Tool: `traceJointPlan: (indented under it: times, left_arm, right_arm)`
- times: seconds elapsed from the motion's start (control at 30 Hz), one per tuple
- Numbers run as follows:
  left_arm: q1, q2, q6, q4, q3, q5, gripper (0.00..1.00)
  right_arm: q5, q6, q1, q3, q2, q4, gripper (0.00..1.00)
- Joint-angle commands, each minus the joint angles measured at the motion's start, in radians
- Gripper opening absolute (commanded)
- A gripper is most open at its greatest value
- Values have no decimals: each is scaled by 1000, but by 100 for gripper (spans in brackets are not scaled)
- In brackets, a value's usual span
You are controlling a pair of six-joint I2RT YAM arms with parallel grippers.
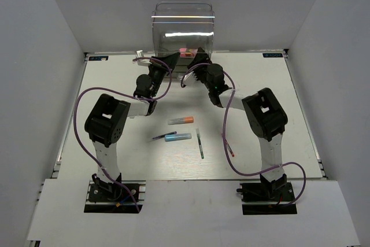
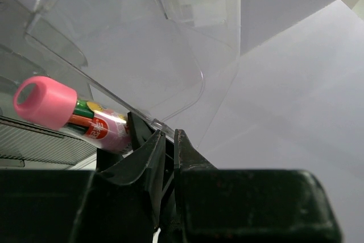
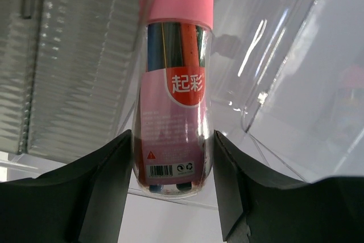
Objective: Sort the stationery into containers
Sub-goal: Place the stationery into the container
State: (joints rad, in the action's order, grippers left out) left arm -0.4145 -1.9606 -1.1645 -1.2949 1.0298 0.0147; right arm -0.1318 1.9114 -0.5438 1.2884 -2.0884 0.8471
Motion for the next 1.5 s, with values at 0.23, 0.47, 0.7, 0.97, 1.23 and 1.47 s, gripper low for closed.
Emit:
traceJointPlan:
  times: [0.23, 0.47, 0.7, 0.97, 1.23, 1.47]
  left_arm:
    - [6, 11, 0, -178, 41, -1, 22]
    - [6, 20, 0, -178, 41, -1, 23]
    - [6, 20, 0, -178, 41, -1, 23]
    - [6, 11, 0, -178, 41, -1, 23]
    - [6, 11, 0, -169, 50, -1, 23]
    - [6, 11, 0, -168, 50, 8, 23]
  right_arm:
    - [107, 104, 33, 113, -4, -128, 0]
    - [121, 118, 44, 163, -30, -198, 0]
    - [149, 149, 51, 163, -25, -238, 1]
    - [170, 106, 50, 131, 22, -281, 49]
    - [201, 89, 50, 66, 67, -249, 67]
    - [222, 52, 48, 42, 108, -256, 75]
